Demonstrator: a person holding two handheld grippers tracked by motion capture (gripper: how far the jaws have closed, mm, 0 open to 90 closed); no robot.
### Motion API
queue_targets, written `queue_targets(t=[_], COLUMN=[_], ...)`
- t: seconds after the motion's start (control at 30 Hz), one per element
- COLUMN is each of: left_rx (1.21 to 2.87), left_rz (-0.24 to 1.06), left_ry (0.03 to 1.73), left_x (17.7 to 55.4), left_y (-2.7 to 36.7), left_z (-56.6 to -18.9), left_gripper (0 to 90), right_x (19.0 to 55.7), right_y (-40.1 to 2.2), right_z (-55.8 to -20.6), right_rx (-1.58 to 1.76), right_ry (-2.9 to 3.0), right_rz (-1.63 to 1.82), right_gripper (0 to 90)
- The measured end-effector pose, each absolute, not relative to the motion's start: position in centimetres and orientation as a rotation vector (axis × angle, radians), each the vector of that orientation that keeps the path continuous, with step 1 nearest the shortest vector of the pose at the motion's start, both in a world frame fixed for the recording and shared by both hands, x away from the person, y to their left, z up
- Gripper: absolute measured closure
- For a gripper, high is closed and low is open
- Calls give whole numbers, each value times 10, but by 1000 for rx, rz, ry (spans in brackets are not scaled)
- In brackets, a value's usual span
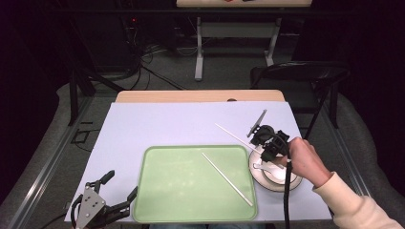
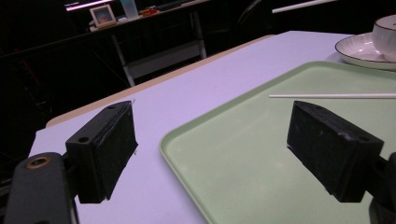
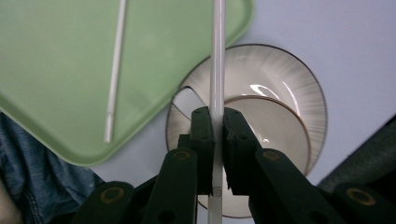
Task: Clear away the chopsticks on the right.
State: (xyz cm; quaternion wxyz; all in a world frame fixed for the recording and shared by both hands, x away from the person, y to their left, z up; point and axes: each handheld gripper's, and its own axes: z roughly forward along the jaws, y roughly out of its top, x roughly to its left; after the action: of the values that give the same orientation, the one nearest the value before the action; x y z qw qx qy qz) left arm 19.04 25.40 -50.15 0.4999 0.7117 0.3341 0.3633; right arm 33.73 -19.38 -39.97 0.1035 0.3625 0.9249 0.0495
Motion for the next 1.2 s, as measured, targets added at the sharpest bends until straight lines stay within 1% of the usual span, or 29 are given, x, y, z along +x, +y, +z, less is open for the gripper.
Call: queue_targets(t=[0.2,0.43,0.5,0.53,0.73,0.9,1.2], left_rx=[1722,1725,1726,1723,1717,1718,1715], left_rz=[879,877,878,879,885,884,890], left_ry=[803,795,790,790,789,785,789], left_x=[191,192,191,191,190,190,189], left_y=[254,254,254,253,254,254,254], left_z=[-502,-502,-502,-502,-502,-502,-502], left_gripper=[154,154,154,154,154,154,155], right_x=[326,322,321,321,321,323,325], right_y=[-180,-177,-174,-174,-167,-166,-162], right_z=[-417,-429,-438,-438,-467,-484,-508], right_rx=[1040,1073,1083,1083,1114,1162,1244], right_ry=[2788,2804,2810,2810,2841,2831,2781], right_rz=[163,199,204,204,213,237,256], right_gripper=[835,835,835,835,835,835,834])
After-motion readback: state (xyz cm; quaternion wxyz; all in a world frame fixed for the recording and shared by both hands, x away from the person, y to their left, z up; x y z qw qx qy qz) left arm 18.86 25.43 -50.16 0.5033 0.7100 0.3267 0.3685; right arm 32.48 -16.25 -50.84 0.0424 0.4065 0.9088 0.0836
